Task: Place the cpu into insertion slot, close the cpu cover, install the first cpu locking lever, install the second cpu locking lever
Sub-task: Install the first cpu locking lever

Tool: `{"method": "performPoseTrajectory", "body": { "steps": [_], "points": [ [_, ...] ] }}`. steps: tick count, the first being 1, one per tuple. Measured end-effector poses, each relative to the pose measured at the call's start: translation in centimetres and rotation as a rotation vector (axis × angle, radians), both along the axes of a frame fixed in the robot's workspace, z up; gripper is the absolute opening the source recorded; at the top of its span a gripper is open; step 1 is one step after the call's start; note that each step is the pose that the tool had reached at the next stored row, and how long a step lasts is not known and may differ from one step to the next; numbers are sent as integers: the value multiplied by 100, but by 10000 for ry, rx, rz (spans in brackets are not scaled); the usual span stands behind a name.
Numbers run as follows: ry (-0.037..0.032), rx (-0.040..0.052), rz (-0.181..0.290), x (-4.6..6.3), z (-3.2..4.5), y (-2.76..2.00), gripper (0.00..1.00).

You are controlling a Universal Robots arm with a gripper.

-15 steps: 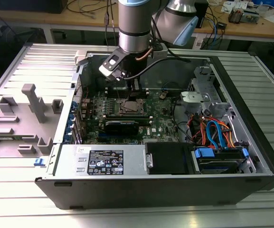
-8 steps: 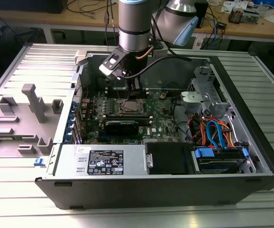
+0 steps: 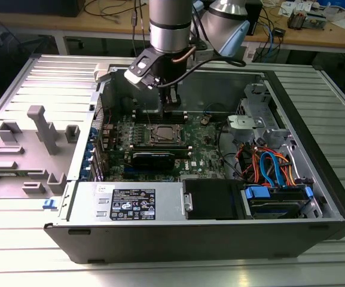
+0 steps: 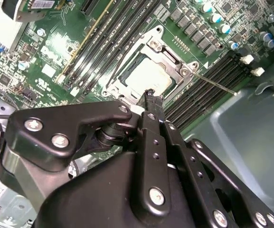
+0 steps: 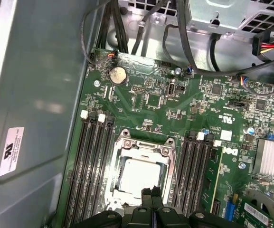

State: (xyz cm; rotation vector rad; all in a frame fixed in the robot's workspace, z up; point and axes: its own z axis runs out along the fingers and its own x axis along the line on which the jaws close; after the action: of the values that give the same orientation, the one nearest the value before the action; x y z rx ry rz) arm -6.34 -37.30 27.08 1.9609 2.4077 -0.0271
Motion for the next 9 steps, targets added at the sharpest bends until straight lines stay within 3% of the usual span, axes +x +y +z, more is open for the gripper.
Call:
{"method": "performPoseTrajectory", "body": {
  "steps": [9],
  "points": [
    [0,-1,1922,0,1,-1,11]
  ]
}}
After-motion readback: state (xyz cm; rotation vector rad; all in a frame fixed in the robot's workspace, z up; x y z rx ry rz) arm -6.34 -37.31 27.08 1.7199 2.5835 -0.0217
